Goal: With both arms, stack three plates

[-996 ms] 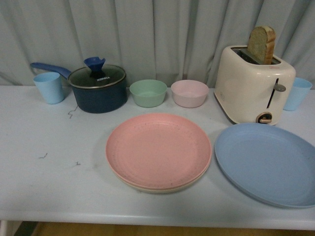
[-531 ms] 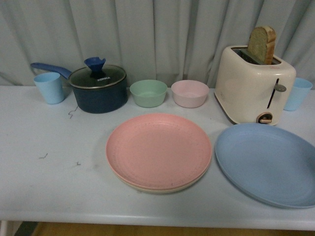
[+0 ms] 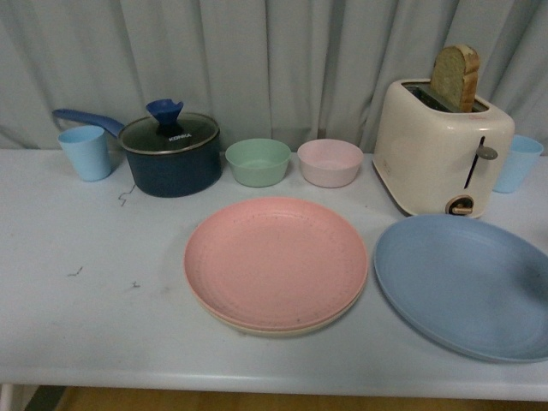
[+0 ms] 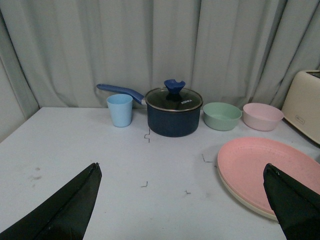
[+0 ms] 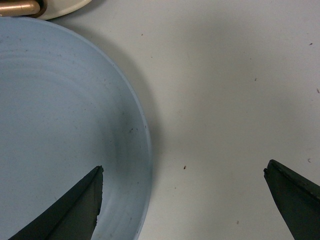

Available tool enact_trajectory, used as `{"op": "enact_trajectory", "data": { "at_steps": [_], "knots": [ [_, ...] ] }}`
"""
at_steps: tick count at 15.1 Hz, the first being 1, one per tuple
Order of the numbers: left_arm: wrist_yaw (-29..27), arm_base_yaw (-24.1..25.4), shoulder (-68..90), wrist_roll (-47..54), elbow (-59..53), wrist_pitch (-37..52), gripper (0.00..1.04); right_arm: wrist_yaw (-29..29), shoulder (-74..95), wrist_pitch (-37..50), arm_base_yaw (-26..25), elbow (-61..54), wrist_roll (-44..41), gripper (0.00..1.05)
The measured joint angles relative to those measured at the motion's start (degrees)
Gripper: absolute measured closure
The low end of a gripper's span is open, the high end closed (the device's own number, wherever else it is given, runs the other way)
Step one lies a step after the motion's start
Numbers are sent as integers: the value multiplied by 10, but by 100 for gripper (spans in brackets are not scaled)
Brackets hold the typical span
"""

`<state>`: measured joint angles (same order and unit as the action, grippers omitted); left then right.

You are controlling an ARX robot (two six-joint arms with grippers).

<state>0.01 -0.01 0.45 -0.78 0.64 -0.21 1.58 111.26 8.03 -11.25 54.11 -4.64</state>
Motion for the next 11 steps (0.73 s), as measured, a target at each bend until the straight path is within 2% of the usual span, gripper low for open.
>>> {"op": "enact_trajectory", "data": {
  "at_steps": [2,3,4,5,9,11],
  "knots": [
    [0,0,0,0,0,0,7,-7,32,27,4,6,5,6],
    [0,0,0,0,0,0,7,-19,58,46,4,6,12,14],
    [0,0,0,0,0,0,7,-29,89,71,7,6,23,47],
    [0,0,0,0,0,0,7,-31,94,74,8,6,28,54],
    [0,0,0,0,0,0,7,-33,94,94,7,-3,44,94],
    [0,0,0,0,0,0,7,-12,69,92,-2,-24,59,102]
  ]
}}
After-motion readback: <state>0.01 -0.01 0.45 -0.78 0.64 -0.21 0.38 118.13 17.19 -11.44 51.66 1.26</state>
